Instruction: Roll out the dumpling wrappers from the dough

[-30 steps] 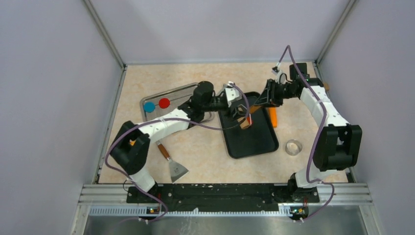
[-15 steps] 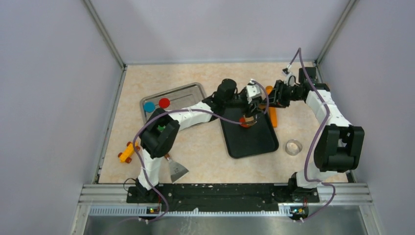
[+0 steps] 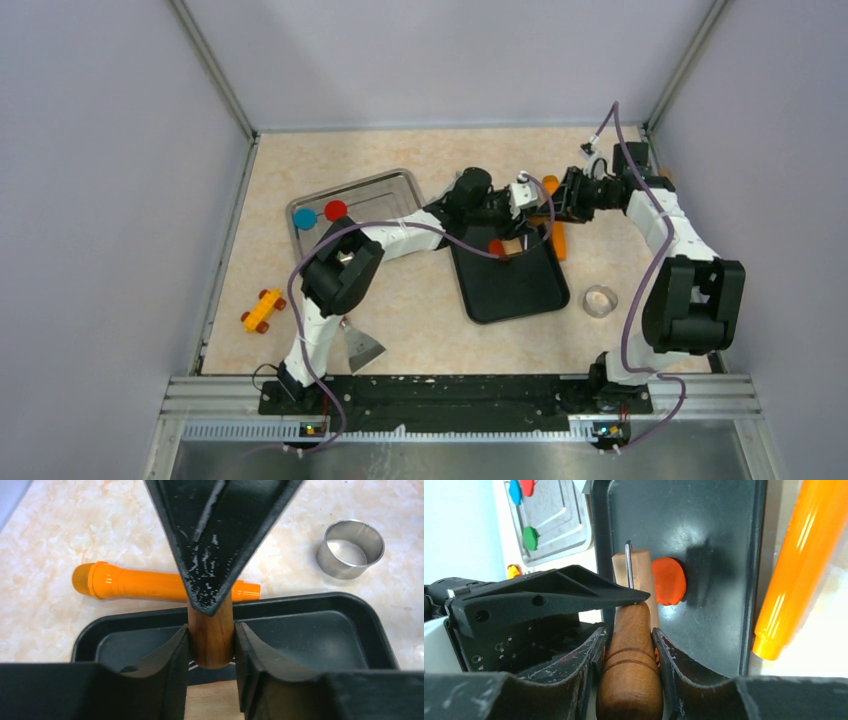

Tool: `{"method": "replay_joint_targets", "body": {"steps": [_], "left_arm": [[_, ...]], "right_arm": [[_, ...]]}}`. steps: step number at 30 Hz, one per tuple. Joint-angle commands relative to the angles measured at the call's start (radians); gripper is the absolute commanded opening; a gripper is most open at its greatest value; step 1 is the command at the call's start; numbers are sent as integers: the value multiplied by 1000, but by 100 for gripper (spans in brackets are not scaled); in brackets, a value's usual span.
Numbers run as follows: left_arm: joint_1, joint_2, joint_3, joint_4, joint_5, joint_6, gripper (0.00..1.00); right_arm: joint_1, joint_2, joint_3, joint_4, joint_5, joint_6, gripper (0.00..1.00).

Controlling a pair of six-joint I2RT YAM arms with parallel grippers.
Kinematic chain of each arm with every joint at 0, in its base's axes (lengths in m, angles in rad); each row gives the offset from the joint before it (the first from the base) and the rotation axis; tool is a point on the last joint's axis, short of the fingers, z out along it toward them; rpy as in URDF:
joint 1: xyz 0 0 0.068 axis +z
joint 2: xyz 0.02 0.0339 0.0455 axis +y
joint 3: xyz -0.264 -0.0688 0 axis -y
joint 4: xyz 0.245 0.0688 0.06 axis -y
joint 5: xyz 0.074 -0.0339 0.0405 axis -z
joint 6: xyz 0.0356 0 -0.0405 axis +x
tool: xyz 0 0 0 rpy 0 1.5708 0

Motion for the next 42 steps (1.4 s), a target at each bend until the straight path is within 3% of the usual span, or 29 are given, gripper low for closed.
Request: {"method": "replay_joint_targets", "body": {"steps": [1,4,7,13,24,42], "left_arm": [[-6,44,82,4,13,-3,30],[-6,74,126,-27,34,-28,11],[-7,88,138,-25,31,-72,0],[-4,73,116,-28,55,-155,0],[18,117,110,-23,43,-197,0],[59,73,-85,23,31,-219,0]], "right_arm": [[-4,-28,33,11,-8,-10,0],[-4,-15,45,2,9,-28,0],[-4,10,48,-8,16,-31,0],[-3,59,82,-50,-28,18,0],[1,138,64,-23,25,-31,0],[56,194,-26,36,129,-52,0]]}}
